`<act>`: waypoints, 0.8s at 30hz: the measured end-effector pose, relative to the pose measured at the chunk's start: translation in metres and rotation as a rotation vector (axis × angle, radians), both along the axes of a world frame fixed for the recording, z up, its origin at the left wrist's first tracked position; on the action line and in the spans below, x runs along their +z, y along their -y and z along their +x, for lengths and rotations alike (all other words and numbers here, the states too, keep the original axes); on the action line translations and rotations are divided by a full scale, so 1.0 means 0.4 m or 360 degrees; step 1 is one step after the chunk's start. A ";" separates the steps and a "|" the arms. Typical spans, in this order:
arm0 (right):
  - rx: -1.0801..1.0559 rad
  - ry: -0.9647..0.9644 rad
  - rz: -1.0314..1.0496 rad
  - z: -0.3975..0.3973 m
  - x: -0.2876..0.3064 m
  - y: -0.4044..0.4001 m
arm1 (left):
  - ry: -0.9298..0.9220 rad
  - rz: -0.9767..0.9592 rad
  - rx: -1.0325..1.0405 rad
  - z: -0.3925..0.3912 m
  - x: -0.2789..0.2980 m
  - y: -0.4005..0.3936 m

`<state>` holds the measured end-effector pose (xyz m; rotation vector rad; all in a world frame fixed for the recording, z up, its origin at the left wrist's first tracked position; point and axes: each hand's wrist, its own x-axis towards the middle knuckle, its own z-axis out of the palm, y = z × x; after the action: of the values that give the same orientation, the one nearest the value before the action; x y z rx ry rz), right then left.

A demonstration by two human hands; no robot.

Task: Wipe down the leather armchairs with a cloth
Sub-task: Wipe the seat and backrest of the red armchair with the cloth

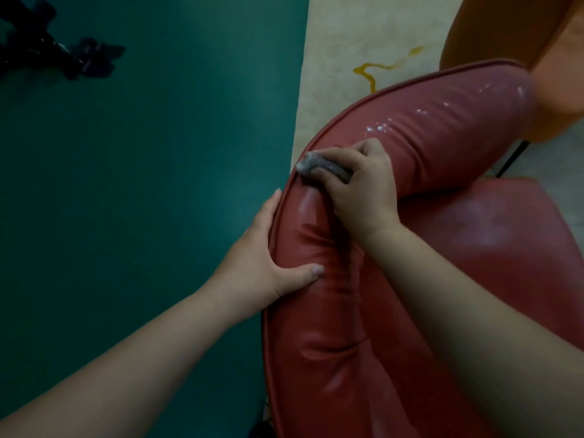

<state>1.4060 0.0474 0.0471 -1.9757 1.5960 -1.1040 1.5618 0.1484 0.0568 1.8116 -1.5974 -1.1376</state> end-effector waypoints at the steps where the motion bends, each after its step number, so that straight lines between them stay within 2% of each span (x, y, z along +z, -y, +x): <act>1: -0.0008 0.0023 0.0035 -0.001 -0.002 0.003 | -0.0017 0.0003 -0.0003 0.002 -0.006 0.009; 6: 0.0110 0.0139 -0.0024 -0.018 -0.033 -0.133 | -0.0066 0.0006 -0.0054 0.012 -0.023 0.067; 8: 0.0123 0.0069 -0.0048 -0.020 -0.031 -0.117 | -0.0058 0.0009 -0.0103 0.013 -0.027 0.090; 11: -0.0121 -0.0074 -0.0066 -0.014 -0.010 0.011 | -0.0049 0.0017 -0.0225 0.020 -0.026 0.122; 13: -0.0283 -0.0006 0.0019 -0.013 0.003 0.082 | -0.0085 0.0031 -0.0295 0.028 -0.026 0.137; 19: -0.0341 0.0125 0.0019 0.012 -0.019 -0.042 | -0.0148 0.0064 -0.0452 0.034 -0.021 0.162; 24: -0.0523 0.0020 0.0047 -0.005 -0.005 0.078 | -0.0196 0.0055 -0.0534 0.042 -0.016 0.241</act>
<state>1.4041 0.0161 0.0452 -1.7230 1.9673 -1.1979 1.5785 0.0519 0.0503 1.4952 -1.8630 -1.4008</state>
